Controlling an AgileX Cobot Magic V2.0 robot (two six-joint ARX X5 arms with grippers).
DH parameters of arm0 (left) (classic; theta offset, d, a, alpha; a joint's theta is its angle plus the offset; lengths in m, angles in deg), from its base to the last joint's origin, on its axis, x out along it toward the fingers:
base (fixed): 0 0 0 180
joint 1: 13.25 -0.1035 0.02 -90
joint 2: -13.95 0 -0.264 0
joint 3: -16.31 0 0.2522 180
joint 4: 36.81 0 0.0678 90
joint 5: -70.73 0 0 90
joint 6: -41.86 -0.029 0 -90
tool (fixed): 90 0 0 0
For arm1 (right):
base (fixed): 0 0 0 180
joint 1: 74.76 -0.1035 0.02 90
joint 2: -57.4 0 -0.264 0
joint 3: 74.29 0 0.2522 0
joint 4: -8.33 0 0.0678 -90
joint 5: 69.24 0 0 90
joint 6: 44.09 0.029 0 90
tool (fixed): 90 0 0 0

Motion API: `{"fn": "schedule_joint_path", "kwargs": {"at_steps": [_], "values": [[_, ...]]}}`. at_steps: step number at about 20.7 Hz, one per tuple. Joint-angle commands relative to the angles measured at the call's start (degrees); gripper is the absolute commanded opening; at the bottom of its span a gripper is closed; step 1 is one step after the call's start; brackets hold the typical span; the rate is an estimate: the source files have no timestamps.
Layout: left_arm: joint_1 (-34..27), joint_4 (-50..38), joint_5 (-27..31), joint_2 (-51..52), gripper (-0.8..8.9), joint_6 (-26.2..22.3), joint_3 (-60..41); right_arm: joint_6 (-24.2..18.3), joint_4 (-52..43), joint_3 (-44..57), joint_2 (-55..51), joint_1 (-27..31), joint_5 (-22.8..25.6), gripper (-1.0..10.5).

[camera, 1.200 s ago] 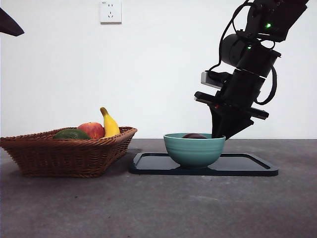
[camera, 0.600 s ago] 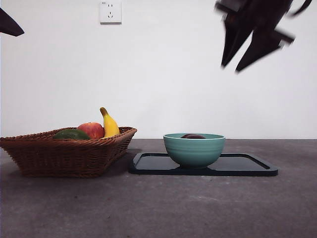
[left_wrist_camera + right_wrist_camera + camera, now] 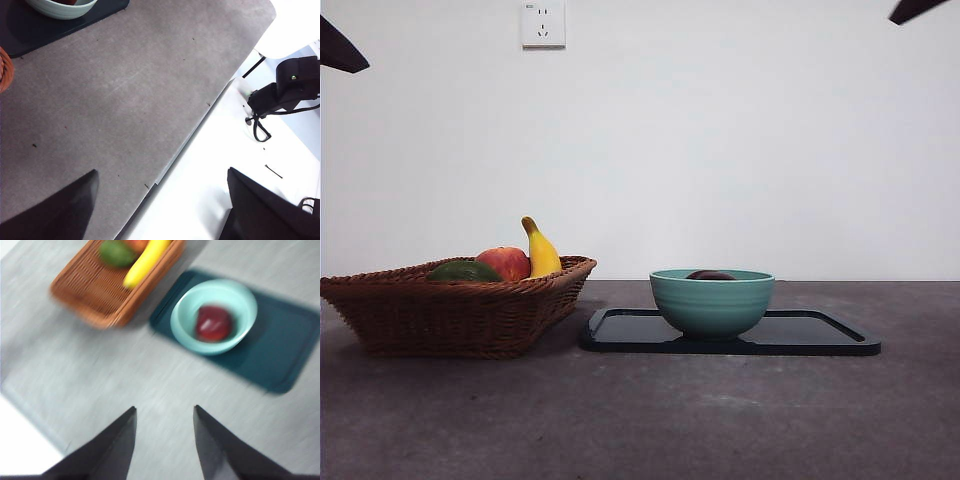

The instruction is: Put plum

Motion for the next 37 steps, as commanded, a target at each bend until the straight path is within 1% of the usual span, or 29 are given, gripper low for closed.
{"fn": "schedule_joint_path", "kwargs": {"at_steps": [1, 6, 9, 30, 32, 34, 37], "values": [[0.35, -0.48, -0.37, -0.33, 4.04, -1.11, 0.42, -0.81, -0.33, 3.98, -4.04, -1.88, -1.4, 1.8], [0.35, -0.48, -0.37, -0.33, 4.04, -1.09, 0.42, 0.35, -0.28, 12.5, -12.04, -4.35, -1.7, 1.8], [0.35, -0.48, -0.37, -0.33, 4.04, -1.09, 0.42, 1.01, -0.22, 15.1, -14.6, -4.57, -3.87, 1.8], [0.35, -0.7, -0.37, -0.33, 4.04, -0.98, 0.42, 1.14, -0.22, 15.45, -14.93, -4.55, -4.13, 1.8], [0.37, -1.84, -0.33, -0.33, 4.04, -0.02, 0.42, 1.14, -0.22, 15.45, -14.93, -4.55, -4.13, 1.8], [0.59, -4.04, -0.15, -0.33, 4.04, 1.97, 0.44, 1.14, -0.22, 15.45, -14.93, -4.55, -4.15, 1.8], [1.46, -8.96, 1.79, -0.46, 4.05, 5.01, 0.68, 1.14, -0.22, 15.45, -14.93, -4.55, -4.15, 1.8]]}}
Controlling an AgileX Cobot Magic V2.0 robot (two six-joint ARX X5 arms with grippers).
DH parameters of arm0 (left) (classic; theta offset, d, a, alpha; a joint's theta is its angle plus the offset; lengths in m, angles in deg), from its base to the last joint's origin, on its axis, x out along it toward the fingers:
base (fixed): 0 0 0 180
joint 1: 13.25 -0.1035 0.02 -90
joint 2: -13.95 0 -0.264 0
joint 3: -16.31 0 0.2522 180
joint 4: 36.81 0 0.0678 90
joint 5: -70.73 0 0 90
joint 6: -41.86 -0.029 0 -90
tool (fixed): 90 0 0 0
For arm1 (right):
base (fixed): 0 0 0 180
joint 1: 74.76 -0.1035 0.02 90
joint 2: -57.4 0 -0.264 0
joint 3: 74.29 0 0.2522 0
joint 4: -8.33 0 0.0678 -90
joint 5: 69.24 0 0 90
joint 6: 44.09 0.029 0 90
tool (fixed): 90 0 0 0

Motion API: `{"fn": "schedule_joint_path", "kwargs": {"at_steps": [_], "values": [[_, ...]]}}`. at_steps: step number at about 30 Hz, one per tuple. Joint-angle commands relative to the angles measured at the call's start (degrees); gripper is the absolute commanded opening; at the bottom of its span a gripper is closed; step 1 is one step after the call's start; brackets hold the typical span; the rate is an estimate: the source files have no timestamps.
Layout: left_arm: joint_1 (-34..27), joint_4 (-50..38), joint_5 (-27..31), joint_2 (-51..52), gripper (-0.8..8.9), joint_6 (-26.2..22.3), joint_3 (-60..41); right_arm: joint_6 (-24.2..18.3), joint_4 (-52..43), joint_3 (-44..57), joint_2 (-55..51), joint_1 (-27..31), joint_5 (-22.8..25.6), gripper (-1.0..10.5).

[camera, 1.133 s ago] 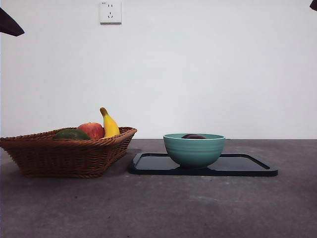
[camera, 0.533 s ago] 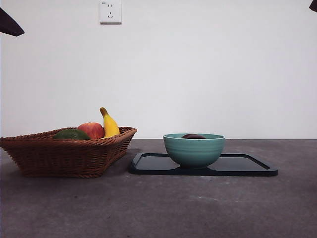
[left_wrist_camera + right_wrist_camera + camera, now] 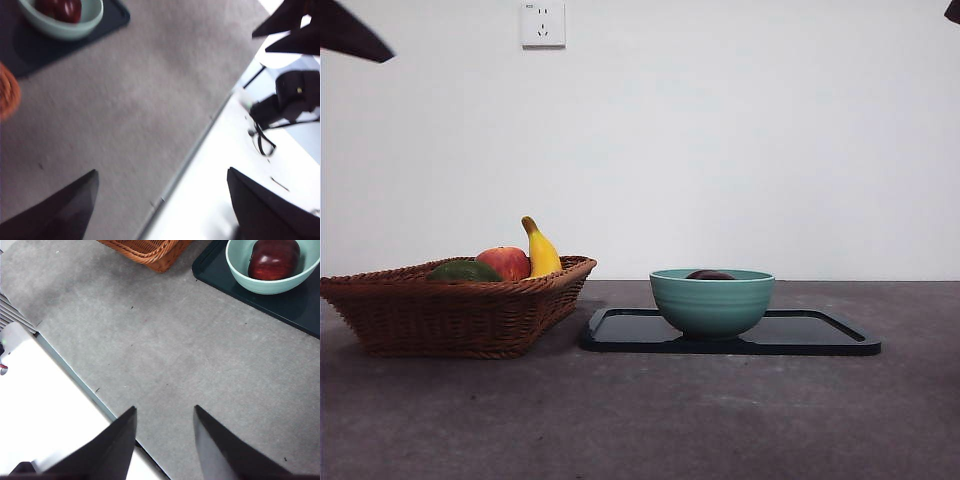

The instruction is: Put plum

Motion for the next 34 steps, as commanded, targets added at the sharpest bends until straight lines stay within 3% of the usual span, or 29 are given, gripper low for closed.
{"fn": "schedule_joint_path", "kwargs": {"at_steps": [1, 9, 13, 24, 34], "values": [[1.2, -5.18, 2.51, -0.63, 4.06, 4.26, 0.85, 0.59, -0.55, -0.26, 0.33, -0.35, -0.15, 1.8], [4.9, -10.03, 12.07, -8.9, 4.06, 7.65, 9.18, 0.57, -0.52, -0.26, 0.33, -0.35, -0.17, 1.8], [6.51, -10.03, 13.6, -16.63, 4.06, 7.69, 17.31, 0.55, -0.52, -0.26, 0.33, -0.35, -0.17, 1.8], [11.13, -12.81, 17.18, -36.92, 4.05, 1.27, 35.3, 0.52, -0.44, -0.26, 0.33, -0.35, -0.17, 1.8], [12.72, -18.29, 17.44, -49.59, 4.05, -2.45, 39.54, 0.55, -0.46, -0.26, 0.33, -0.35, -0.17, 1.8]]}}
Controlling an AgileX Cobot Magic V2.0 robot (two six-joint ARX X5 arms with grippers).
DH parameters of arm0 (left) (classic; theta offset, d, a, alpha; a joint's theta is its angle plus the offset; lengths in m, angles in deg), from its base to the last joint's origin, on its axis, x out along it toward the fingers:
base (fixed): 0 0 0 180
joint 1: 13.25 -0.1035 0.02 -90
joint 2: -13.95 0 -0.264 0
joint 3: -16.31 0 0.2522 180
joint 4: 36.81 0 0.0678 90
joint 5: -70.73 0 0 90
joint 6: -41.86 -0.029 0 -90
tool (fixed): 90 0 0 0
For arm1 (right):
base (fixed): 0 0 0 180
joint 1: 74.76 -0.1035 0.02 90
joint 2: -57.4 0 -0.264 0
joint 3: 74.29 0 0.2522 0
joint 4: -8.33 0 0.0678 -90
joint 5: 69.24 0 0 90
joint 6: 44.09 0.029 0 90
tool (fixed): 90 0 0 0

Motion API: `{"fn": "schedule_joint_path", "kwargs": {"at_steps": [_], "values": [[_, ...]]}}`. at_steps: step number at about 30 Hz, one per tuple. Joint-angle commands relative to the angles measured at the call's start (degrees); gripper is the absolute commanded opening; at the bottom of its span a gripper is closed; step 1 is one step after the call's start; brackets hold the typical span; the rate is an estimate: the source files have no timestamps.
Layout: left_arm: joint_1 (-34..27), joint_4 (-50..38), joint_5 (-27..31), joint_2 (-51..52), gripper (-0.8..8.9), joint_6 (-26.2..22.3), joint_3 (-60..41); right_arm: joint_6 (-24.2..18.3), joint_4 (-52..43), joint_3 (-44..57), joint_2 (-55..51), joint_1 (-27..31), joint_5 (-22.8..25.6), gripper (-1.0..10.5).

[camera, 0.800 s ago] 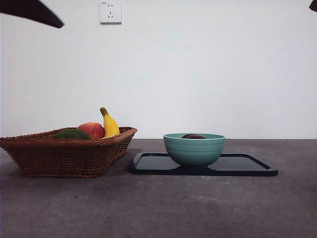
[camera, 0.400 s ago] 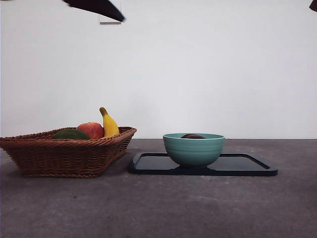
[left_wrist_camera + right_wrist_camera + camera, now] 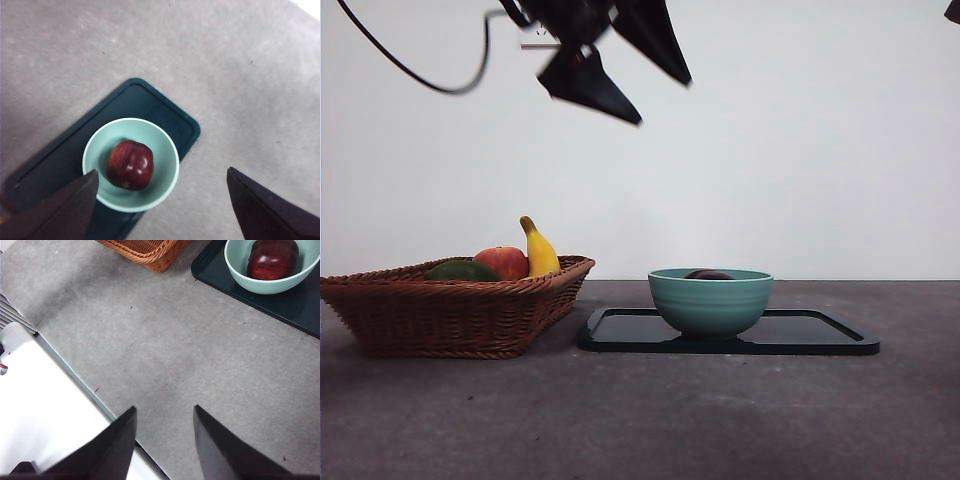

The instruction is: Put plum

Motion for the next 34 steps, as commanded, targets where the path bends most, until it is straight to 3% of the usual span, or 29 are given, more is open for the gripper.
{"fn": "schedule_joint_path", "kwargs": {"at_steps": [1, 12, 21, 34], "values": [[0.79, -2.16, -0.02, -3.23, 4.05, -2.58, 1.7, 0.55, -0.44, -0.26, 0.33, -0.35, -0.15, 1.8], [3.1, -10.1, 2.38, -12.85, 4.05, -6.78, 1.7, 0.55, -0.24, -0.26, 0.33, -0.35, -0.15, 1.8], [5.07, -11.13, 5.7, -18.58, 4.04, -12.52, 1.7, 0.57, -0.22, -0.26, 0.33, -0.35, -0.15, 1.8], [5.75, -13.35, 7.15, -21.16, 4.01, -14.71, 1.7, 0.57, -0.17, -0.26, 0.33, -0.35, -0.15, 1.8]]}}
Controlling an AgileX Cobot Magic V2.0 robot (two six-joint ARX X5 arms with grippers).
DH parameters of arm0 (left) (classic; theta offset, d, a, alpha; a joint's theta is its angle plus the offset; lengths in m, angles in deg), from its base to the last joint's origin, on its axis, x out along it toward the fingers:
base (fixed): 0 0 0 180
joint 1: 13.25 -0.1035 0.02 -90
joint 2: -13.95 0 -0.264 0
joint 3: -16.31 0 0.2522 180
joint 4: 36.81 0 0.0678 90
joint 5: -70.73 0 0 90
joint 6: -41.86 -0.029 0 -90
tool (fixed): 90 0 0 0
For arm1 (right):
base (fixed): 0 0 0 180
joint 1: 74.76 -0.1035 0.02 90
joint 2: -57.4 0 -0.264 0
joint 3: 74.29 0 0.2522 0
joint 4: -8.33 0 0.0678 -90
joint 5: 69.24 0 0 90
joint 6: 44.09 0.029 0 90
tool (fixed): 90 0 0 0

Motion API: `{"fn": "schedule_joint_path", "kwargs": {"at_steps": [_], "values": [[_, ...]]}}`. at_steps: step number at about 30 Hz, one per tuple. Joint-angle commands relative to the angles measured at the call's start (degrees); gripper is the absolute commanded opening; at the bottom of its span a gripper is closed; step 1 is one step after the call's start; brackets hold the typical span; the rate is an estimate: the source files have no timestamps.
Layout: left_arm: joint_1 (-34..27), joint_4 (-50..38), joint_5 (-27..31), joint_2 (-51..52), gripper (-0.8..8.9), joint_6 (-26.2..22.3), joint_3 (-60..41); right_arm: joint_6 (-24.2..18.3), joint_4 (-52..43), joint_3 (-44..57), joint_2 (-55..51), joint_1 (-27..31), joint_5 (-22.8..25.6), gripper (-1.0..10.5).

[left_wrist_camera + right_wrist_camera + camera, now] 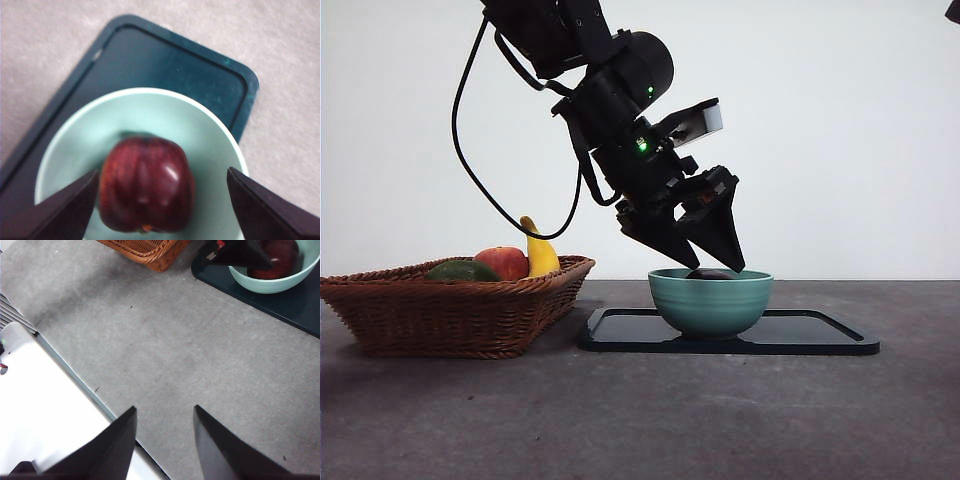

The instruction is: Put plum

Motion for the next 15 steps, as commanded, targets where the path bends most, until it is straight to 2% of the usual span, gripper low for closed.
{"fn": "schedule_joint_path", "kwargs": {"at_steps": [1, 15], "values": [[0.57, -1.62, 0.52, -1.9, 4.01, -1.05, 1.68, 0.57, -0.22, -0.26, 0.33, -0.35, -0.17, 1.8], [0.9, -1.84, 0.63, -3.19, 4.01, -0.98, 1.66, 0.57, 0.0, -0.26, 0.33, -0.35, -0.15, 1.8]]}}
